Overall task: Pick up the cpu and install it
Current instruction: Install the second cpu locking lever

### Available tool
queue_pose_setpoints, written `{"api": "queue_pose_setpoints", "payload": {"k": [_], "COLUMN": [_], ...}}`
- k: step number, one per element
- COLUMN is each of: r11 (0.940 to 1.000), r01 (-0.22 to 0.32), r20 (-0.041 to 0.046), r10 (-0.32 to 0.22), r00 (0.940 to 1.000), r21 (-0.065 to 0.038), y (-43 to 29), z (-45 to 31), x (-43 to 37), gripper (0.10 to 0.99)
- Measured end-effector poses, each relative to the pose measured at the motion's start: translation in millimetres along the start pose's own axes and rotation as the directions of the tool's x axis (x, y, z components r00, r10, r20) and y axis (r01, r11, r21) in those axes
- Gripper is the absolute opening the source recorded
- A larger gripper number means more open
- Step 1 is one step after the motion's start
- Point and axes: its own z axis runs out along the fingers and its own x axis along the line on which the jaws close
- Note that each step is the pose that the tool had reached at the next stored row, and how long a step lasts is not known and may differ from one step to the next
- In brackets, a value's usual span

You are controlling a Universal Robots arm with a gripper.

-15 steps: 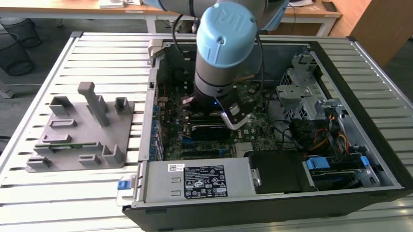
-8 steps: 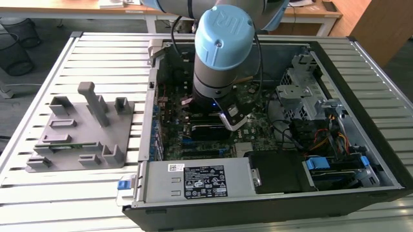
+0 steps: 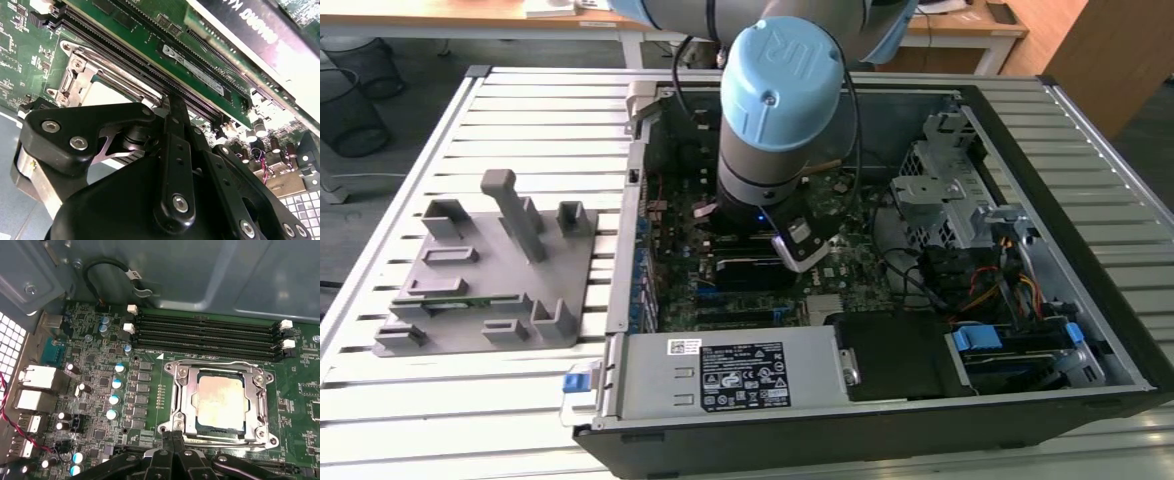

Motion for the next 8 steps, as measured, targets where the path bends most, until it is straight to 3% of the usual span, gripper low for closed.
{"api": "queue_pose_setpoints", "payload": {"k": [4,8], "r11": [1.0000,0.9999], "r01": [0.000,0.000], "r20": [0.0012,0.0013], "r10": [0.000,0.000], "r00": [1.0000,1.0000], "r21": [-0.010,-0.014], "y": [-0.3,-0.3], "z": [1.3,1.8], "x": [0.9,3.0], "gripper": [0.106,0.106]}}
